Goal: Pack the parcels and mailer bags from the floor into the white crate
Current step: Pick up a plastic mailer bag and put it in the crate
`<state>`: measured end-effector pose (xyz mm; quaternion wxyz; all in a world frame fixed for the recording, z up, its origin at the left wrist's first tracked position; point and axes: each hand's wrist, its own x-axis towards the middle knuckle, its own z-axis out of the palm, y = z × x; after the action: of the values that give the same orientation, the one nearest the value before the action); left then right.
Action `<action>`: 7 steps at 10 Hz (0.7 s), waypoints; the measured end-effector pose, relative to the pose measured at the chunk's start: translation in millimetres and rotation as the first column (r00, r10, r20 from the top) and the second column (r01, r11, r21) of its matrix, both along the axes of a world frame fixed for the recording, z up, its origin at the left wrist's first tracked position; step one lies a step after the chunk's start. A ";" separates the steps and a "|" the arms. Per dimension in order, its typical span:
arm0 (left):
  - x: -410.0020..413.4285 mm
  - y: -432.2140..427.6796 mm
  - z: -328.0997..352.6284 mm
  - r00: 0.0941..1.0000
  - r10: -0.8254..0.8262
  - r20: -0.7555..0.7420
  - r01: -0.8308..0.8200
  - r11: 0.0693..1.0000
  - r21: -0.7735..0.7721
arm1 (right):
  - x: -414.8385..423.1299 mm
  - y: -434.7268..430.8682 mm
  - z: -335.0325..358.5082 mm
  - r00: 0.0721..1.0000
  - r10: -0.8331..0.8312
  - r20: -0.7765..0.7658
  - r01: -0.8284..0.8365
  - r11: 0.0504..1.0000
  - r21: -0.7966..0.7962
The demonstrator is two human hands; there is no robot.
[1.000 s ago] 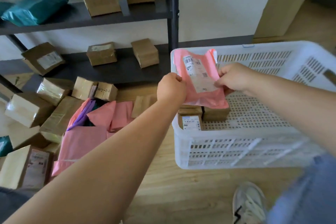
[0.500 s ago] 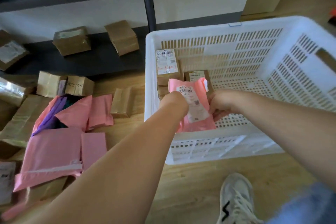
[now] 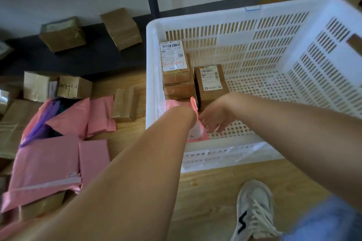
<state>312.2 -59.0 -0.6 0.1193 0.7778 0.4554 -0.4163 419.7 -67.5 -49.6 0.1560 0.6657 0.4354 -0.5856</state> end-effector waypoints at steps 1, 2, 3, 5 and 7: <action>1.7 2.3 -8.2 0.998 -0.011 -0.062 0.013 0.999 0.031 | -5.1 0.1 -10.6 0.994 -0.035 0.103 0.028 0.997 0.071; -2.6 -3.9 8.2 0.984 0.171 0.057 -0.172 0.985 0.016 | -3.9 0.7 -4.4 0.984 0.021 0.179 -0.039 0.994 0.100; -5.4 -9.2 29.2 0.957 0.219 0.191 -0.215 0.976 -0.043 | 2.1 0.2 9.0 0.976 -0.021 0.218 -0.033 0.970 0.242; -14.5 -5.0 28.8 0.904 0.281 0.323 -0.300 0.954 0.011 | 16.5 0.7 47.7 0.957 -0.264 0.118 0.173 0.849 0.499; -36.2 -14.5 56.2 0.541 0.237 0.807 -0.572 0.807 0.146 | -2.6 0.5 95.3 0.896 -0.443 0.038 0.246 0.565 0.788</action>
<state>276.1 -73.6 55.6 0.2339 0.7540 0.6074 0.0881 417.1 -67.0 45.7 -0.2092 0.8033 0.4807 -0.2827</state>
